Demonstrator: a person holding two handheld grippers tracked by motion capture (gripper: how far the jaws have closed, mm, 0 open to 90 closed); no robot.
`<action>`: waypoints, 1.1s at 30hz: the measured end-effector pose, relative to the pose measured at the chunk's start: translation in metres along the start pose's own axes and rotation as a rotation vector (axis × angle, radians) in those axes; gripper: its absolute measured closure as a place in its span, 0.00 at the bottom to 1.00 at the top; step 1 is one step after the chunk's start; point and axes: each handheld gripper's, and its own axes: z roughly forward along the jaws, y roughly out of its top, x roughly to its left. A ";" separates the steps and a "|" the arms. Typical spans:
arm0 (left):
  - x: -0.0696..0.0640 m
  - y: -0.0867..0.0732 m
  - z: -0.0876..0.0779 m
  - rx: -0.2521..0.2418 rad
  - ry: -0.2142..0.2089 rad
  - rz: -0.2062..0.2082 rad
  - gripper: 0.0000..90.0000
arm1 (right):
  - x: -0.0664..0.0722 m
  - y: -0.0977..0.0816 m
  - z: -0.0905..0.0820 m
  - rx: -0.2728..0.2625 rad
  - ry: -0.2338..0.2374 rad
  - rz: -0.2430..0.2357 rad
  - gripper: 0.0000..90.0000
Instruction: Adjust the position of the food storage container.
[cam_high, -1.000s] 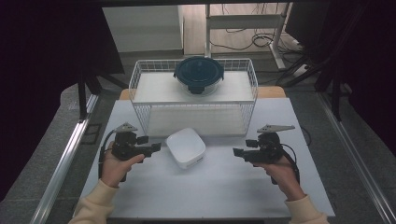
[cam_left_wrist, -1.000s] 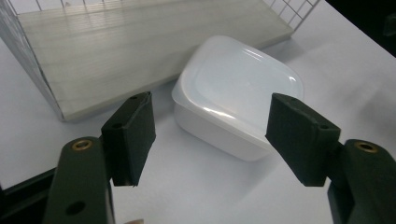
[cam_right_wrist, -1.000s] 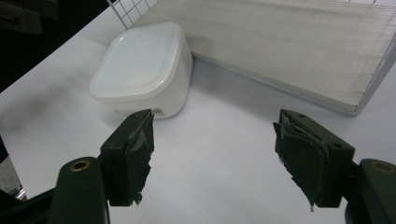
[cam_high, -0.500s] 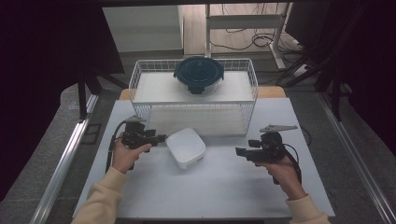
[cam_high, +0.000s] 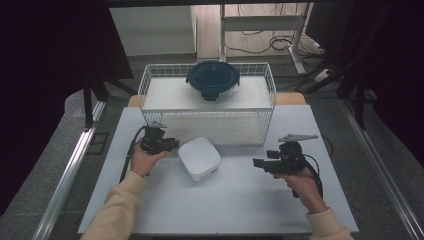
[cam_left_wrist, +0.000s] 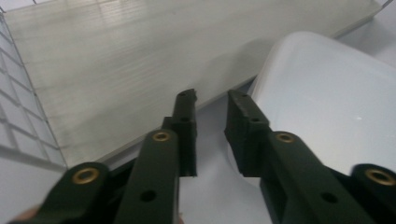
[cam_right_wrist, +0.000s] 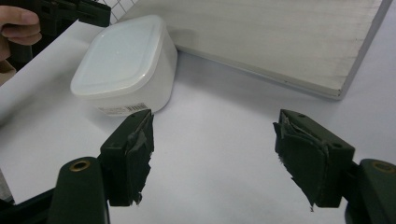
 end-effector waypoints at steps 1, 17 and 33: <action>0.000 0.000 0.001 0.005 -0.007 -0.004 0.85 | 0.000 0.000 0.000 -0.001 -0.001 0.002 0.30; -0.005 0.006 0.012 0.065 -0.092 0.050 1.00 | -0.005 -0.001 -0.001 -0.007 -0.004 0.015 0.31; -0.036 0.007 0.022 0.096 -0.165 0.093 1.00 | -0.002 -0.001 -0.001 -0.004 0.009 0.010 0.31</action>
